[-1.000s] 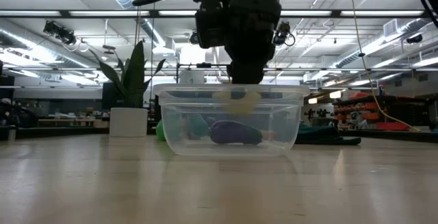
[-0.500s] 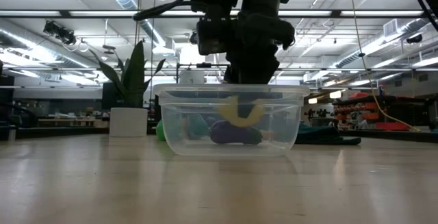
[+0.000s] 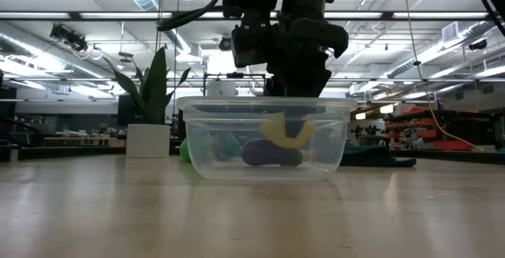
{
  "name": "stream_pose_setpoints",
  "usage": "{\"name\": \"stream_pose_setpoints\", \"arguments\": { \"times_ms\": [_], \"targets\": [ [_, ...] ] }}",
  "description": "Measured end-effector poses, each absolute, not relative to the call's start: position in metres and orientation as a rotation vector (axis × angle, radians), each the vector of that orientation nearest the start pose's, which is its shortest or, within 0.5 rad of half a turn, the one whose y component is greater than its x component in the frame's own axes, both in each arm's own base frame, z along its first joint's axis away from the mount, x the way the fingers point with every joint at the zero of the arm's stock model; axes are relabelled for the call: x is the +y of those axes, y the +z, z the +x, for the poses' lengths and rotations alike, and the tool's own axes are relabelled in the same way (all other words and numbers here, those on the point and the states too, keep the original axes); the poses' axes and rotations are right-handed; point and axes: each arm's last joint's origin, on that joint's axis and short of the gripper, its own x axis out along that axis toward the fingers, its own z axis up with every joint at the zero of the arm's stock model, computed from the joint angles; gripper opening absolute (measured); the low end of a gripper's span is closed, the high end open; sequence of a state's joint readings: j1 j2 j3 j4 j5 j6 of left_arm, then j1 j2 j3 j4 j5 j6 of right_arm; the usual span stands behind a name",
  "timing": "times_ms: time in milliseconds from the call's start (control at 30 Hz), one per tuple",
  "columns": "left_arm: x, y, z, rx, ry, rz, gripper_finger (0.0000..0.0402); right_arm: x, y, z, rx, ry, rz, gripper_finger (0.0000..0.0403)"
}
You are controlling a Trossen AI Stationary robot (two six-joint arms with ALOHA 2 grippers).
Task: Pick and placing Produce into tupperware
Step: Put the yellow lemon into the transparent container, then put the green pear into the transparent container
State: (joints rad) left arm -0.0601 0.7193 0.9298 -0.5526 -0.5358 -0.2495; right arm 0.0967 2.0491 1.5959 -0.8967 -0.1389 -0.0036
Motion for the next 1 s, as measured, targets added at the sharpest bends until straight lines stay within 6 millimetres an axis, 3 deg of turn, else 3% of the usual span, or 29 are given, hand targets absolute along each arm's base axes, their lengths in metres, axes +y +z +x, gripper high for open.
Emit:
{"name": "stream_pose_setpoints", "arguments": {
  "times_ms": [1000],
  "targets": [
    [0.0066, 0.3562, 0.1363, 0.27, 0.509, -0.139, 0.0014, 0.0429, 0.1903, 0.4066, 1.356, 0.181, 0.017, 0.0192]
  ]
}}
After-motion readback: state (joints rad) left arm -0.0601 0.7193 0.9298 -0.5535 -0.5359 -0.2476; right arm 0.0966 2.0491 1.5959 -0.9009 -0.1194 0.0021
